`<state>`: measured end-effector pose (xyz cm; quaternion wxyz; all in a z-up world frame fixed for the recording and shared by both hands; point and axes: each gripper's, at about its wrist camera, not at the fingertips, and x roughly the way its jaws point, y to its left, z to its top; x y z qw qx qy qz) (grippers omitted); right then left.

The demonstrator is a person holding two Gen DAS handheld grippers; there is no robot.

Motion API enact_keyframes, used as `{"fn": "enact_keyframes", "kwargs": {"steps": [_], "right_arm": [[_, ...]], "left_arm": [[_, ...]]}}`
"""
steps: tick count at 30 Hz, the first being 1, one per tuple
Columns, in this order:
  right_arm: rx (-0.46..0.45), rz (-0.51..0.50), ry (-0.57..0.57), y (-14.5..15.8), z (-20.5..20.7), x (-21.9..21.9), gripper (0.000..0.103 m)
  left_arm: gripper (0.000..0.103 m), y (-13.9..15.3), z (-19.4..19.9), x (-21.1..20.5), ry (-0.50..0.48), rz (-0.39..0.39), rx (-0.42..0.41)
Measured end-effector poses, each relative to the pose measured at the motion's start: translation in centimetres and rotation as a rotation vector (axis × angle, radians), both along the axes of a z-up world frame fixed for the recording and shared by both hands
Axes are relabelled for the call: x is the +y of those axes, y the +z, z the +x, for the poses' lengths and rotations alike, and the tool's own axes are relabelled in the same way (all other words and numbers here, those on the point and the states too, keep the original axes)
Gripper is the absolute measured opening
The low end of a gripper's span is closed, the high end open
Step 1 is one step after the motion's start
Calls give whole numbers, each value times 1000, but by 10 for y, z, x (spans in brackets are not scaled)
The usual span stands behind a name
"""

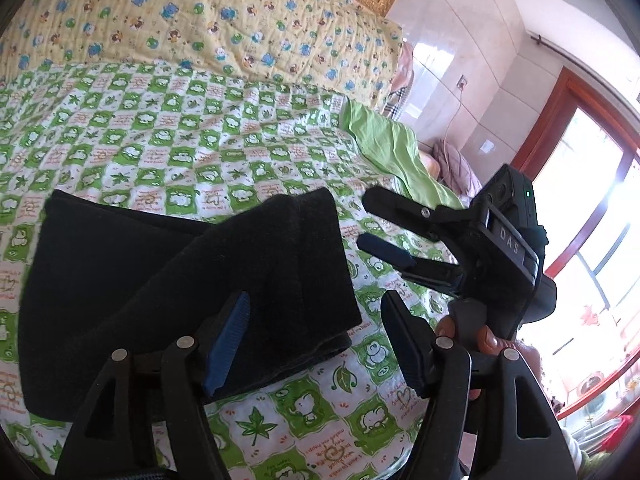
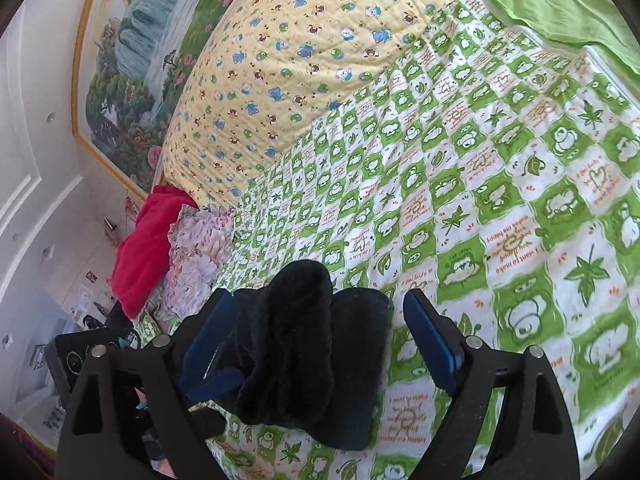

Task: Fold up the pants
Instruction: 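Fold the held end over onto the rest of the pants with both grippers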

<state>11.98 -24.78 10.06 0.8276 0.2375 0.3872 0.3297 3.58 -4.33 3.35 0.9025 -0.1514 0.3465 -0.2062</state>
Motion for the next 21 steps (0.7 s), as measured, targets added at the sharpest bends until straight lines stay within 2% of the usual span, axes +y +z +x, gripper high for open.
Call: {"fn": "enact_keyframes", "kwargs": {"steps": [9,21], "right_arm": [[-4,-110,-30,11,-19,17,96],[4,-184,-82,19,-35,31,101]], "left_arm": [[74,12,-13,46,113,-57,-7],[75,8,-22,105,250,-129,19]]}}
